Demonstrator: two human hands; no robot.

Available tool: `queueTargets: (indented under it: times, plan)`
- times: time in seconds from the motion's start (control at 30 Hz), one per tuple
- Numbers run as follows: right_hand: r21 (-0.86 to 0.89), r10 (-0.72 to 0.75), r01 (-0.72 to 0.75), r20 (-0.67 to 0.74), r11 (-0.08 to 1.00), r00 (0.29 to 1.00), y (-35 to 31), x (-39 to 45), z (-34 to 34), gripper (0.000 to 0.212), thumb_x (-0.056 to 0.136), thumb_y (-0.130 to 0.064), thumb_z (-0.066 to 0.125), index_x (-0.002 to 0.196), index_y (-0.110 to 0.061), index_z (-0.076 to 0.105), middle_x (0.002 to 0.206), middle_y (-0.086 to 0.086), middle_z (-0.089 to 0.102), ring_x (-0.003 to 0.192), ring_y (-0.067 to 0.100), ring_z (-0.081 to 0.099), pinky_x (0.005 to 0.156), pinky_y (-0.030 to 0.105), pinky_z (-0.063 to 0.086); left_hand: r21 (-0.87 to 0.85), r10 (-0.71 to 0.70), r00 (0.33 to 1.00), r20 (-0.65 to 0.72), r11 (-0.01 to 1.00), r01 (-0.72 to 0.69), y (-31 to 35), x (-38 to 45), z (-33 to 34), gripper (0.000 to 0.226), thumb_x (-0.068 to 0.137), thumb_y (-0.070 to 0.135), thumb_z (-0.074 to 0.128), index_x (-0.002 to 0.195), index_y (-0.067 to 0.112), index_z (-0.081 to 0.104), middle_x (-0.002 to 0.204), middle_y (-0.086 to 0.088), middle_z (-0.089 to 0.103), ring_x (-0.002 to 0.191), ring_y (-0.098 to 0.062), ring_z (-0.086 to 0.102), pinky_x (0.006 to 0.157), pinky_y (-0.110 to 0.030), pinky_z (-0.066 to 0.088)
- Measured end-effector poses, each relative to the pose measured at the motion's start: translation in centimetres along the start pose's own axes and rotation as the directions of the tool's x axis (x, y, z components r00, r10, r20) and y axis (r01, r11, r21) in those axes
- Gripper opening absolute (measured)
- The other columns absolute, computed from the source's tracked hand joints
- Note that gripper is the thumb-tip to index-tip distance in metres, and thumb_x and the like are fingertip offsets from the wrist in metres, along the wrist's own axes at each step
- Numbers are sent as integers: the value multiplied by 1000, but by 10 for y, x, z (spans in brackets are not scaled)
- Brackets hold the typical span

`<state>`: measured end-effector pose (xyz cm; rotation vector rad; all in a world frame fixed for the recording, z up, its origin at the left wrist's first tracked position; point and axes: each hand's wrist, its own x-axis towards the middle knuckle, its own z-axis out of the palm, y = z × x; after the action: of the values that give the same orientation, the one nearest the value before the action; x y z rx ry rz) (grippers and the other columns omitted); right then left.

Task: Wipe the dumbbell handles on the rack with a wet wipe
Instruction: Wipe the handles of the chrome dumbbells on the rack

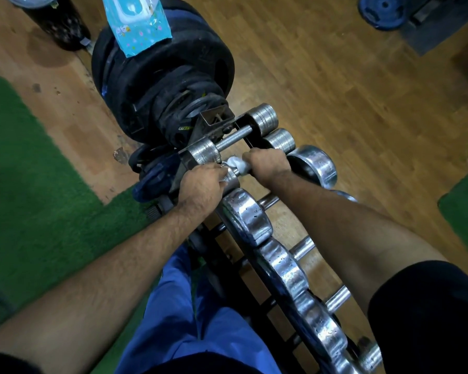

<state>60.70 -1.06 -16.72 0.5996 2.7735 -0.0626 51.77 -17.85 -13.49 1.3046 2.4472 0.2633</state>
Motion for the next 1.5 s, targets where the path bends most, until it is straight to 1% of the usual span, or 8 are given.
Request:
queueTargets:
  times: [0.23,0.43,0.63,0.93,1.03,1.2,1.37,1.5]
  plan:
    - [30,-63,67,-118,997,991,-1,-12,6,43,89,-12,61,129,-25,48,115,-6,66,79,19,68,50,27,46,-15,-2,1000,-12,1000,1,2,-1,0,34,91,27,66,124,21,67,122,0,66,113,-24,59,91,-43,53]
    - [101,-192,213,-189,972,963,-4,-22,6,36,94,-24,59,129,-26,58,121,-3,60,88,20,65,58,31,53,15,-3,1000,0,1000,3,2,1,0,35,91,32,65,125,23,65,121,2,66,111,-20,60,90,-43,52]
    - [367,104,-7,-246,930,964,-2,-33,7,26,96,-37,54,120,-31,61,111,-8,66,94,19,66,71,34,52,55,-24,999,36,998,22,7,2,-7,37,92,37,62,127,23,62,120,2,64,111,-22,58,89,-41,44]
    - [541,285,-156,-164,826,944,-6,-29,-7,23,92,-35,53,109,-19,57,79,2,63,71,27,58,57,34,41,35,-34,998,48,999,32,6,2,-5,37,93,34,61,128,24,61,125,3,62,115,-22,56,92,-41,43]
    - [464,293,-148,-257,873,921,-9,-17,-16,20,92,-34,53,105,-19,60,80,-1,59,75,23,55,57,31,35,34,-34,999,40,999,32,6,2,-4,37,93,34,61,129,25,60,125,3,62,115,-21,56,92,-41,43]
    - [152,20,21,-264,988,964,-23,-14,-8,21,92,-30,57,109,-21,64,101,1,58,92,23,53,59,34,43,53,-37,999,20,998,36,6,-1,-1,37,94,35,58,130,26,57,124,4,61,115,-20,55,91,-40,42]
    - [174,42,0,-238,985,970,-22,-23,-3,20,93,-21,55,112,-18,59,102,3,61,91,25,58,58,36,50,62,-30,1000,6,998,29,6,-4,0,41,96,38,56,135,25,54,129,4,60,118,-20,54,93,-40,42]
    - [202,100,-22,-384,979,918,-24,-2,-26,24,88,-15,49,108,-14,61,92,7,60,73,27,56,47,30,34,73,-29,1000,-1,997,29,6,-5,1,42,96,37,57,136,25,53,131,4,59,118,-20,54,93,-40,43]
